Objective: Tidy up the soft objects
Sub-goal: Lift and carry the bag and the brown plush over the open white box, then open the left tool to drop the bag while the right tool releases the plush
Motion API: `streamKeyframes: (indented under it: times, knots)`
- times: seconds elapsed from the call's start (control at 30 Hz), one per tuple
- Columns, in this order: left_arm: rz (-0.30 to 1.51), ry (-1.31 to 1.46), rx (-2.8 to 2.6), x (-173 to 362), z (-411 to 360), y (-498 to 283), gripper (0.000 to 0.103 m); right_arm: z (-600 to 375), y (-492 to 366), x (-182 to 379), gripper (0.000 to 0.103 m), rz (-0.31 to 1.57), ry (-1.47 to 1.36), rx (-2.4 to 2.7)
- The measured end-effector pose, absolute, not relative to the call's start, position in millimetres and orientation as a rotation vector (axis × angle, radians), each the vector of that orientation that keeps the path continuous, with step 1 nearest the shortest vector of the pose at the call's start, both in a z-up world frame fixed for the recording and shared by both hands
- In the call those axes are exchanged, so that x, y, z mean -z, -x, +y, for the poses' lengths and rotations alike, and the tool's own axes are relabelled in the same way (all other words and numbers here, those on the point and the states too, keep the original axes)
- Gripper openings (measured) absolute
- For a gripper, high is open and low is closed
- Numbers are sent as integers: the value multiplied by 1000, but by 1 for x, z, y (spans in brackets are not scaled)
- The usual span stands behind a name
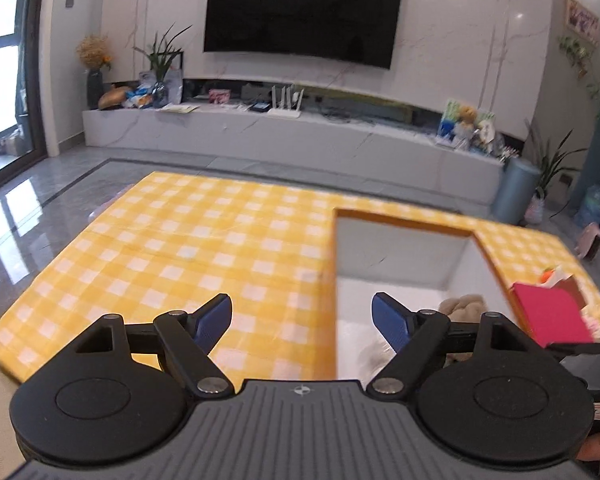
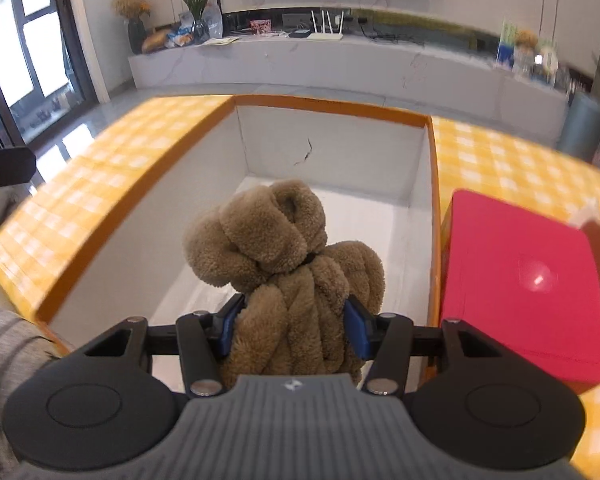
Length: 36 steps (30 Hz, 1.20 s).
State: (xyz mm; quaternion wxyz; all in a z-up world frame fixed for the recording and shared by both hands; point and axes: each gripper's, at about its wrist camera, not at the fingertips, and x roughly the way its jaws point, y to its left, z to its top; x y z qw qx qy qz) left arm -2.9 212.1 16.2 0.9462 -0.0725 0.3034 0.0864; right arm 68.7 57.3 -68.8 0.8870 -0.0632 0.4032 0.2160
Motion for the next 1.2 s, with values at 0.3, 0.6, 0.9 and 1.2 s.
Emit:
streamKeyframes:
  times: [0.3,0.6,0.9,1.2]
  knots:
    - [599,124,-129,-17,207,7,93,83,-85,72,53,796,313,-312]
    - [563,110,-117,-18,207,12,93,115,-110,41,53,714,629,-328]
    - [575,192,-168,-10,235,11,93,132,-130,94,53,915,593,-432]
    - [625,211,-169,-2,239,4,93,124,-116,90,52,1091,366,-671]
